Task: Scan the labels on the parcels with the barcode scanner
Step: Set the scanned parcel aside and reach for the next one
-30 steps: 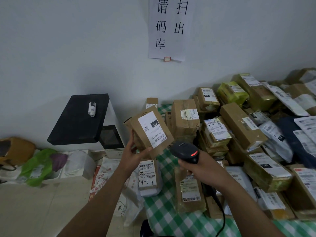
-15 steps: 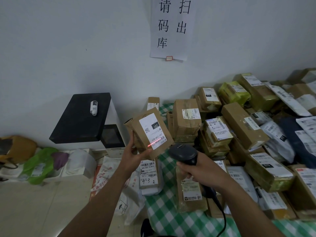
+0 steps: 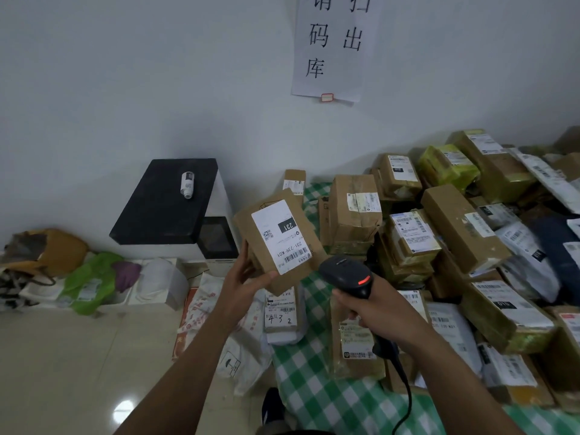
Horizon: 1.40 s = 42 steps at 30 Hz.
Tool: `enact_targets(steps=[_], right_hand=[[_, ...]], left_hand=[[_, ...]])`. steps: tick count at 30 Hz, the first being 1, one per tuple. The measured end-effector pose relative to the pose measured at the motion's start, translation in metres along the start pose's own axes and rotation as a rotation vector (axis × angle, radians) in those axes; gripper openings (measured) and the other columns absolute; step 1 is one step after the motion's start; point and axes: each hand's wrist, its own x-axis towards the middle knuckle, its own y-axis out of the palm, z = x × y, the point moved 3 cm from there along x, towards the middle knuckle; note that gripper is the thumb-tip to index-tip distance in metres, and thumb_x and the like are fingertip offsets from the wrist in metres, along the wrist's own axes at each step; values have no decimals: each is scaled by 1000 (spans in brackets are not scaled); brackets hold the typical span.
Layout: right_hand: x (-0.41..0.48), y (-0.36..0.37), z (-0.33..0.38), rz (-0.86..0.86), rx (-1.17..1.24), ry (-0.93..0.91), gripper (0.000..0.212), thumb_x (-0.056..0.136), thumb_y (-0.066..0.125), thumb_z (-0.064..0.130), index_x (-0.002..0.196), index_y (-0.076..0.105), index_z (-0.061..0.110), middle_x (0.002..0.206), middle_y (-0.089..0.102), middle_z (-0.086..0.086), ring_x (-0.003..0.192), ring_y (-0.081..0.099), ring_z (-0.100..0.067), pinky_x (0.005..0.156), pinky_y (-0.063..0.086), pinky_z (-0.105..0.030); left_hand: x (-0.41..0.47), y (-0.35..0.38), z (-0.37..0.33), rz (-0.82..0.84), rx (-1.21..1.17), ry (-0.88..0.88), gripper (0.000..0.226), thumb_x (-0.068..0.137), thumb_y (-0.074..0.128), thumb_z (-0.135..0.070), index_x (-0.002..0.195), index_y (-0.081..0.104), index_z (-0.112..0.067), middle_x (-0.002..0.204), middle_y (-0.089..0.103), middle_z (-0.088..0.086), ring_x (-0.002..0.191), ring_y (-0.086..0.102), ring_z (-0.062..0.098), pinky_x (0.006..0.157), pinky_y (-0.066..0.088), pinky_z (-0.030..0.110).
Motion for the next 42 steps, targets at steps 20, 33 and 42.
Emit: enact_targets(steps=[20, 33, 42], right_hand=[[-39, 31, -78, 234, -45, -16, 25, 93, 75, 32, 117, 67, 30, 82, 64, 19, 75, 57, -2, 72, 45, -25], [-29, 20, -89, 190, -69, 83, 30, 93, 75, 35, 113, 58, 48, 93, 74, 9, 83, 68, -9, 71, 49, -27], [-12, 36, -99, 140, -39, 161, 17, 93, 75, 32, 105, 66, 39, 87, 76, -3, 76, 68, -15, 71, 54, -34]], left_hand=[[-210, 26, 100, 113, 0, -404, 79, 67, 70, -49, 144, 52, -40, 126, 70, -12, 115, 66, 11, 85, 56, 26], [-153, 44, 154, 74, 3, -505, 47, 91, 64, -31, 138, 58, -25, 120, 74, -5, 107, 72, 15, 99, 56, 46], [-123, 50, 157, 236, 83, -517, 66, 86, 81, -36, 141, 46, -23, 117, 76, -5, 104, 74, 15, 94, 59, 45]])
